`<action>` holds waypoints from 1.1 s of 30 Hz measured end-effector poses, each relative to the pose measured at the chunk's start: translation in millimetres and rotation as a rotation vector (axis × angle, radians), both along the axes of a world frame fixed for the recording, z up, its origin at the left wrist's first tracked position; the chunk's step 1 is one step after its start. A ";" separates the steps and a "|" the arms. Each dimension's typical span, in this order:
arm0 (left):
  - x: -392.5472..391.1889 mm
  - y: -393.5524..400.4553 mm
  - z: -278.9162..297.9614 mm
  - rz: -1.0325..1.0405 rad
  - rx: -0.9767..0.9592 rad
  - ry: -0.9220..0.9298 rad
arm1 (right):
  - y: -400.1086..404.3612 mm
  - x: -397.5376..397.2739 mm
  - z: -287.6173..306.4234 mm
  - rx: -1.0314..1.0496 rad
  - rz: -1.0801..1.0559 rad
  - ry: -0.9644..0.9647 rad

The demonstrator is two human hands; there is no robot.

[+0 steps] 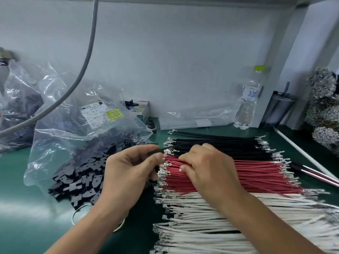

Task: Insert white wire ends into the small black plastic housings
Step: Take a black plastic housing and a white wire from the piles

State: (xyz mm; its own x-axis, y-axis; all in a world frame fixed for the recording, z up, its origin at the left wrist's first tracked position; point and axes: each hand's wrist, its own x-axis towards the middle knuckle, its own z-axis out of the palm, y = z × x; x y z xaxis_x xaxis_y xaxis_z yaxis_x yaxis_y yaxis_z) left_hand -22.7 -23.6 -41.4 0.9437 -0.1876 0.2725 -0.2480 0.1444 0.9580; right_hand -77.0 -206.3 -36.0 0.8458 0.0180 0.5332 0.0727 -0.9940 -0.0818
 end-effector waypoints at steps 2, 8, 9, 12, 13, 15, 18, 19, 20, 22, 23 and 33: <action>-0.3 0.4 0.0 -0.001 -0.005 0.012 | -2.6 11.0 -0.7 0.083 -0.043 0.043; 0.1 2.4 2.3 0.011 -0.015 0.069 | -11.3 12.3 12.4 0.102 -0.026 0.123; 0.9 3.3 3.0 0.017 -0.025 0.078 | -12.8 9.5 15.8 0.106 -0.021 0.121; 1.4 5.8 6.2 0.023 -0.037 0.082 | -14.6 3.8 24.6 0.192 -0.027 0.140; 1.3 6.0 7.3 0.022 -0.040 0.082 | -14.7 3.7 27.0 0.247 -0.038 0.165; 1.4 6.4 8.5 0.020 -0.049 0.089 | -15.0 5.5 31.3 0.378 -0.053 0.231; 1.9 7.4 10.7 0.004 -0.083 0.108 | -16.3 8.7 36.8 0.518 -0.001 0.268; 2.1 7.8 11.3 -0.003 -0.093 0.115 | -16.0 9.8 39.0 0.539 0.029 0.268; 2.4 8.4 11.5 -0.008 -0.102 0.124 | -15.9 10.8 41.1 0.538 0.050 0.270; 2.7 9.0 11.8 -0.024 -0.115 0.139 | -15.9 11.4 46.3 0.501 0.065 0.281; 2.7 9.3 12.0 -0.034 -0.124 0.146 | -16.3 10.0 48.3 0.480 0.066 0.282; 0.7 12.1 16.1 -0.398 -0.173 0.352 | -3.2 -49.1 27.0 0.344 0.189 -0.212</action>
State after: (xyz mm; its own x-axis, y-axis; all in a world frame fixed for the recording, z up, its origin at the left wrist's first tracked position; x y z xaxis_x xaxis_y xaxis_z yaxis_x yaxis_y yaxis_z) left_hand -22.0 -11.5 -25.4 0.8489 -0.5285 0.0125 0.1880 0.3239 0.9272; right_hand -126.2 -209.4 -9.0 0.7158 -0.0470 0.6967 0.3011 -0.8794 -0.3687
